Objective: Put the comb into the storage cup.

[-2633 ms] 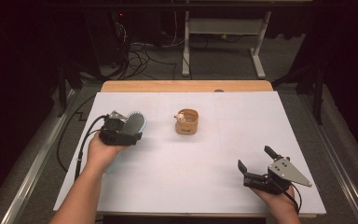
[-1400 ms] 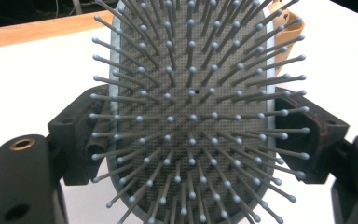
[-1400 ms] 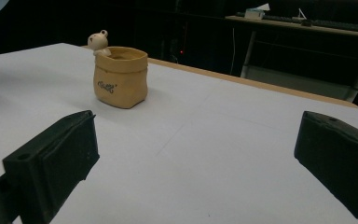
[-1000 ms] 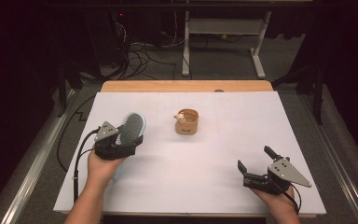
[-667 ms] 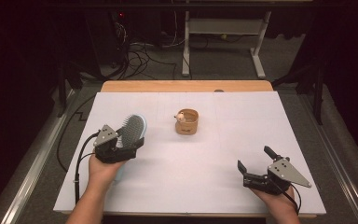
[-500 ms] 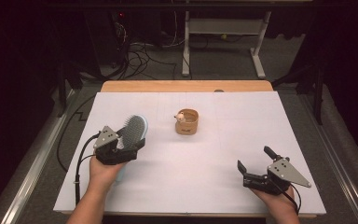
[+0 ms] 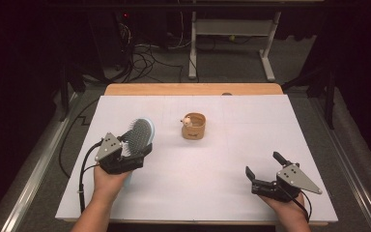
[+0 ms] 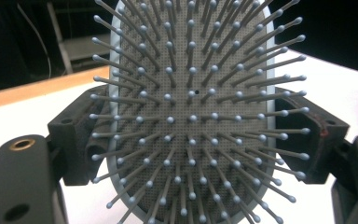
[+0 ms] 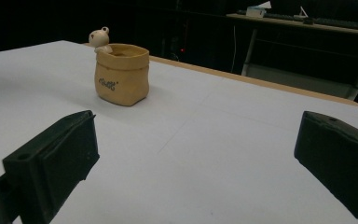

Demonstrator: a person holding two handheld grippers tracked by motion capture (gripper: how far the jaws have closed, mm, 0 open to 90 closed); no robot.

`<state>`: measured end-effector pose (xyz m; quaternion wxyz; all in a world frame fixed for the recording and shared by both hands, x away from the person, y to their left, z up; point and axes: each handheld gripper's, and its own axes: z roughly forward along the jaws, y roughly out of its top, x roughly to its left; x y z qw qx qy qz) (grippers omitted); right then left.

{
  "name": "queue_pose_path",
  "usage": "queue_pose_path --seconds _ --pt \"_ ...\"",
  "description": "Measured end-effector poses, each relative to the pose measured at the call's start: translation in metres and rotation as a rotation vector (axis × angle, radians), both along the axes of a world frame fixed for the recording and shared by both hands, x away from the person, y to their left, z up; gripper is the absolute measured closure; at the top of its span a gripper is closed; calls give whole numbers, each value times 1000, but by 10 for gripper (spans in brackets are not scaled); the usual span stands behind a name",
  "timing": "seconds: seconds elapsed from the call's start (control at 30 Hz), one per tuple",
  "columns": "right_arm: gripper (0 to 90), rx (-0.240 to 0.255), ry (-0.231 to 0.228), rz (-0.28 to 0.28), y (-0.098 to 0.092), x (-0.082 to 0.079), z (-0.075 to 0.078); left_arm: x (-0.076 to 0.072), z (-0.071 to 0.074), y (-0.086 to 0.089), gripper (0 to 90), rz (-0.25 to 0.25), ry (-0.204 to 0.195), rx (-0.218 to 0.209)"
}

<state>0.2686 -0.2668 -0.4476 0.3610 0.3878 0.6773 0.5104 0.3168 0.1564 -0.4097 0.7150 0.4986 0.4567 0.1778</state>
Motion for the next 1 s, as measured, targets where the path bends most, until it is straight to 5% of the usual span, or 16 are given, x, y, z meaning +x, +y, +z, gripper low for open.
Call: queue_pose_path --seconds 1.0 --pt "2 2 7 -2 1 1 0 -10 20 -44 205 -88 -73 -1"
